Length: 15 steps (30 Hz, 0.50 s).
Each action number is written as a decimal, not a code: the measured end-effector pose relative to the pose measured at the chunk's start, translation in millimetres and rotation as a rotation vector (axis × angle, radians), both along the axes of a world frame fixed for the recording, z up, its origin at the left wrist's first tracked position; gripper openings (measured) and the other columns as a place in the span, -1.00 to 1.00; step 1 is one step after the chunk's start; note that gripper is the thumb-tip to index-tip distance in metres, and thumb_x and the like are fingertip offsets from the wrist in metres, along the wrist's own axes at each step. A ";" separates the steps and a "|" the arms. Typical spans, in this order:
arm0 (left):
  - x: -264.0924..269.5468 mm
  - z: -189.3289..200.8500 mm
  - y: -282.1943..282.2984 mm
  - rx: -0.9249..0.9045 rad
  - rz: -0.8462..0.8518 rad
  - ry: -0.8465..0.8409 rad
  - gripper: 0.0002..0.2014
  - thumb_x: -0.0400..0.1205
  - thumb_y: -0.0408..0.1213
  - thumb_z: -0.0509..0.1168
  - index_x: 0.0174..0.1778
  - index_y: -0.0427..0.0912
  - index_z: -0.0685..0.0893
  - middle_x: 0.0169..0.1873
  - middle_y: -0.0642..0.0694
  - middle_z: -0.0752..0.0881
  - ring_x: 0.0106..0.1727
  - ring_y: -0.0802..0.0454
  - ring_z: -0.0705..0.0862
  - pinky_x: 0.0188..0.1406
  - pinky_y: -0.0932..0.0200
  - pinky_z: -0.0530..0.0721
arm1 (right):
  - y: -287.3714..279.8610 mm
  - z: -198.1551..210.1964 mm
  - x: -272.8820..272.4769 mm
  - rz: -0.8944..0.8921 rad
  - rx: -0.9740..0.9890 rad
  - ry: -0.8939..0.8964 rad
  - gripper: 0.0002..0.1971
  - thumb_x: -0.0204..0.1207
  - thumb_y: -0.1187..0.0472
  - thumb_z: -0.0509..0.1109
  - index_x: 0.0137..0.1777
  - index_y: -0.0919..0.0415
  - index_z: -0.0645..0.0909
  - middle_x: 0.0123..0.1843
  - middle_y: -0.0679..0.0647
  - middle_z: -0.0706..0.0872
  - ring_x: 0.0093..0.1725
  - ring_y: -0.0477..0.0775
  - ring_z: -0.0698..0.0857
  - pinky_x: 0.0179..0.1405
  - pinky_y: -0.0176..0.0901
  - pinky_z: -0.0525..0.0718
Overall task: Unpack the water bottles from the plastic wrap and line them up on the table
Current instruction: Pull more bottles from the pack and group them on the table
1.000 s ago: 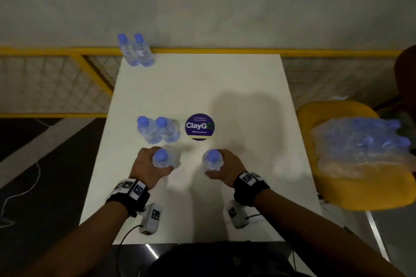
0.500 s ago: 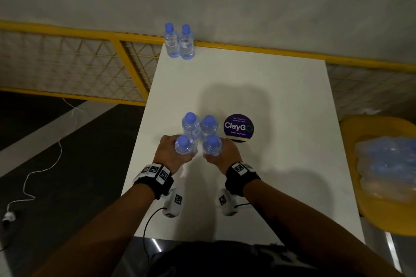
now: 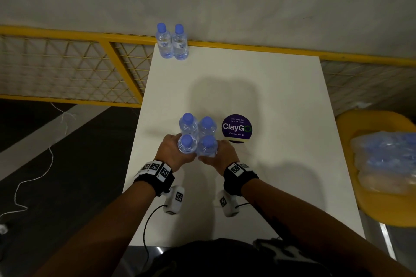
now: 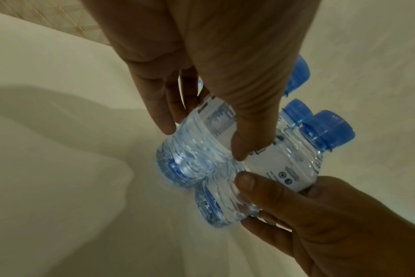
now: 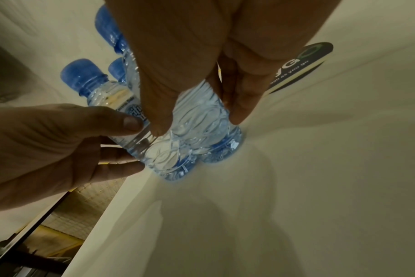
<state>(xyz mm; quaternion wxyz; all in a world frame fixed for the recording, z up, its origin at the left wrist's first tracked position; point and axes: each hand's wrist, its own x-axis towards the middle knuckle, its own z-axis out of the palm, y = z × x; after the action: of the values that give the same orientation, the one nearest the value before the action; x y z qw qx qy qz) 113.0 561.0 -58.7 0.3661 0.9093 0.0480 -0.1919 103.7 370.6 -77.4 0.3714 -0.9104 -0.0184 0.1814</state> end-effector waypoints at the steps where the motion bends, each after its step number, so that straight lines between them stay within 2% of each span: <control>1: 0.3 -0.7 0.8 -0.002 -0.008 -0.006 -0.76 0.33 -0.11 0.61 -0.22 -0.06 0.73 -0.31 -0.01 0.80 -0.25 -0.05 0.81 -0.23 0.08 0.80 | 0.6 0.9 0.4 0.015 -0.003 -0.009 -0.73 0.29 -0.06 0.65 -0.19 0.06 0.70 -0.29 -0.06 0.75 -0.30 -0.02 0.71 -0.26 -0.23 0.63; 4: -3.7 -6.9 5.3 -0.008 0.000 -0.027 -0.72 0.29 -0.08 0.61 -0.19 -0.02 0.70 -0.30 0.02 0.80 -0.26 -0.01 0.80 -0.21 -0.02 0.83 | 0.4 8.2 1.9 0.080 -0.011 -0.011 -0.71 0.30 -0.04 0.66 -0.12 0.09 0.71 -0.19 0.03 0.80 -0.20 0.06 0.74 -0.06 -0.01 0.76; 6: -10.5 -11.0 7.6 -0.030 0.056 -0.036 -0.62 0.26 -0.05 0.66 -0.10 -0.01 0.72 -0.22 0.03 0.82 -0.20 0.00 0.80 -0.19 0.00 0.81 | -8.3 8.3 1.2 0.108 -0.063 0.010 -0.60 0.28 -0.08 0.66 -0.01 0.12 0.69 -0.05 0.08 0.79 -0.07 0.11 0.73 0.11 0.09 0.72; 8: -20.5 -12.6 7.5 0.034 0.115 0.059 -0.47 0.29 -0.01 0.70 0.09 -0.11 0.70 -0.04 0.00 0.78 -0.02 -0.05 0.79 -0.09 0.12 0.71 | -28.1 4.6 -3.6 0.052 -0.089 0.115 -0.27 0.23 -0.18 0.67 0.31 0.19 0.58 0.24 0.12 0.67 0.18 0.11 0.65 0.28 0.07 0.63; 9: -27.0 -15.2 7.0 0.122 0.096 0.163 -0.41 0.34 0.04 0.68 0.18 -0.16 0.68 0.04 -0.03 0.74 0.09 -0.09 0.76 -0.02 0.16 0.63 | -42.9 1.8 -7.5 -0.003 -0.057 0.171 -0.11 0.20 -0.22 0.67 0.45 0.22 0.48 0.37 0.12 0.59 0.26 0.09 0.62 0.29 -0.01 0.61; 10: -33.4 -18.1 4.2 0.208 0.034 0.283 -0.43 0.40 0.10 0.63 0.18 -0.18 0.67 0.06 -0.06 0.71 0.15 -0.12 0.74 0.01 0.19 0.57 | -59.6 1.9 -12.3 -0.047 -0.013 0.211 -0.05 0.19 -0.22 0.68 0.51 0.22 0.42 0.41 0.11 0.55 0.26 0.05 0.62 0.23 -0.10 0.62; 11: -38.6 -21.7 -1.4 0.265 -0.054 0.389 -0.47 0.44 0.18 0.58 0.08 -0.19 0.70 0.04 -0.06 0.75 0.11 -0.11 0.75 -0.01 0.21 0.56 | -79.1 2.2 -18.6 -0.066 0.019 0.221 -0.07 0.20 -0.23 0.67 0.50 0.20 0.44 0.39 0.08 0.58 0.20 0.00 0.65 0.15 -0.15 0.64; 13: -45.1 -20.7 -28.9 0.315 -0.277 0.541 -0.51 0.46 0.30 0.48 -0.30 -0.13 0.67 -0.26 -0.03 0.76 -0.16 -0.04 0.76 -0.15 0.20 0.57 | -122.9 4.3 -36.0 -0.044 -0.008 0.217 -0.25 0.29 -0.26 0.60 0.39 0.15 0.54 0.27 0.04 0.68 0.08 -0.04 0.70 0.09 -0.13 0.71; 14: -47.0 -16.4 -50.0 0.336 -0.406 0.579 -0.49 0.49 0.30 0.45 -0.40 -0.11 0.63 -0.37 0.00 0.70 -0.22 -0.02 0.75 -0.18 0.19 0.56 | -146.0 9.2 -47.5 -0.040 -0.031 0.218 -0.36 0.36 -0.24 0.56 0.33 0.14 0.59 0.21 0.03 0.72 0.05 -0.04 0.72 0.10 -0.08 0.74; 15: -46.8 -12.9 -74.3 0.349 -0.520 0.580 -0.48 0.52 0.28 0.43 -0.42 -0.15 0.65 -0.41 0.00 0.68 -0.22 -0.04 0.75 -0.19 0.17 0.57 | -170.7 10.2 -59.7 -0.058 -0.051 0.228 -0.46 0.42 -0.19 0.54 0.28 0.12 0.62 0.16 0.03 0.75 0.03 -0.04 0.73 0.12 -0.04 0.75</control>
<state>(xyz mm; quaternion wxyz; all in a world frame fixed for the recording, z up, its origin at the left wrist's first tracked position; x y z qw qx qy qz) 66.2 486.8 -71.5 0.1172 0.8478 -0.0503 -0.5148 44.0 200.0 -67.2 0.3527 -0.8932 0.0552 0.2734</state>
